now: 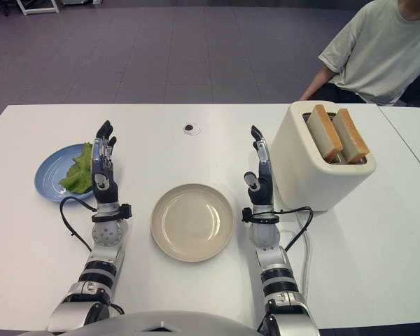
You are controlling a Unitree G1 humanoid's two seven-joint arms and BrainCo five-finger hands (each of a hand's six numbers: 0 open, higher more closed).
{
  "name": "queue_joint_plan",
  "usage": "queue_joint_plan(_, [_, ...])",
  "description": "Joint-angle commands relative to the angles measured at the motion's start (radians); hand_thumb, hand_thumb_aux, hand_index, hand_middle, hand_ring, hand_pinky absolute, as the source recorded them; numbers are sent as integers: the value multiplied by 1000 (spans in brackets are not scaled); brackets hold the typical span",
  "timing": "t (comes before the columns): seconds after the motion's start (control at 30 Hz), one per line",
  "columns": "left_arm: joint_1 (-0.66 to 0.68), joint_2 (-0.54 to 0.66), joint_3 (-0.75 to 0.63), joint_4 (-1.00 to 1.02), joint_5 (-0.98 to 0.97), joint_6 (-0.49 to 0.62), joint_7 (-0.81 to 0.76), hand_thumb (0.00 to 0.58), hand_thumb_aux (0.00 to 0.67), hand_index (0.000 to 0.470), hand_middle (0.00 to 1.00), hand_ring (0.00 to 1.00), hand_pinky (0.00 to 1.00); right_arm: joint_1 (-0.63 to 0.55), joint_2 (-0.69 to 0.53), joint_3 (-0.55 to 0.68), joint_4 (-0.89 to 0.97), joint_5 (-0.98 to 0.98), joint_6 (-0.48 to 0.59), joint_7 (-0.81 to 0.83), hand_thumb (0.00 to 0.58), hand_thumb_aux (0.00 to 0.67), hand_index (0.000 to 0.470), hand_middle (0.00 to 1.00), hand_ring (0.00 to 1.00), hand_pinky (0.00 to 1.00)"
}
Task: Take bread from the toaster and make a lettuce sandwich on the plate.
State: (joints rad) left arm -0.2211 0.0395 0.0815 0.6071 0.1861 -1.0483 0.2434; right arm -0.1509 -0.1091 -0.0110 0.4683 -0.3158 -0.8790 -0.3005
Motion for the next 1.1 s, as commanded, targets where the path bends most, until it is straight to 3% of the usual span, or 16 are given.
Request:
queue_joint_plan(0.03, [10, -13, -13, 38, 20, 8, 6, 0, 0, 0, 0, 0, 0, -16, -10, 4, 38, 17, -16, 14, 0, 0, 0, 0, 0, 0])
queue_joint_plan(0.43, [39, -17, -30, 3, -19, 38, -42, 0, 0, 0, 0, 0, 0, -70, -3, 19, 87, 92, -19, 94, 0, 0, 0, 0, 0, 0])
queue_joint_plan(0.5, [41, -14, -26, 0, -1, 38, -30, 0, 0, 0, 0, 0, 0, -49, -20, -6, -17, 31, -8, 62, 0, 0, 0, 0, 0, 0])
queue_joint_plan(0.63, [41, -10, -10, 5, -1, 46, -12, 0, 0, 0, 0, 0, 0, 86, -182, -242, -496, -173, 158, 72, 0, 0, 0, 0, 0, 0])
queue_joint_plan(0.77, [57, -12, -8, -11, 26, 48, 7, 0, 0, 0, 0, 0, 0, 154, -385, -512, -679, -268, 336, 149, 0, 0, 0, 0, 0, 0])
queue_joint_plan(0.83, [64, -11, -7, -17, 43, 49, 20, 0, 0, 0, 0, 0, 0, 163, -483, -591, -660, -336, 429, 163, 0, 0, 0, 0, 0, 0])
queue_joint_plan(0.9, [68, -9, -5, -21, 52, 52, 29, 0, 0, 0, 0, 0, 0, 171, -564, -595, -579, -411, 495, 158, 0, 0, 0, 0, 0, 0])
queue_joint_plan(1.1, [87, 9, 13, -39, 77, 53, 59, 0, 0, 0, 0, 0, 0, 91, -679, -433, -293, -467, 572, 123, 0, 0, 0, 0, 0, 0])
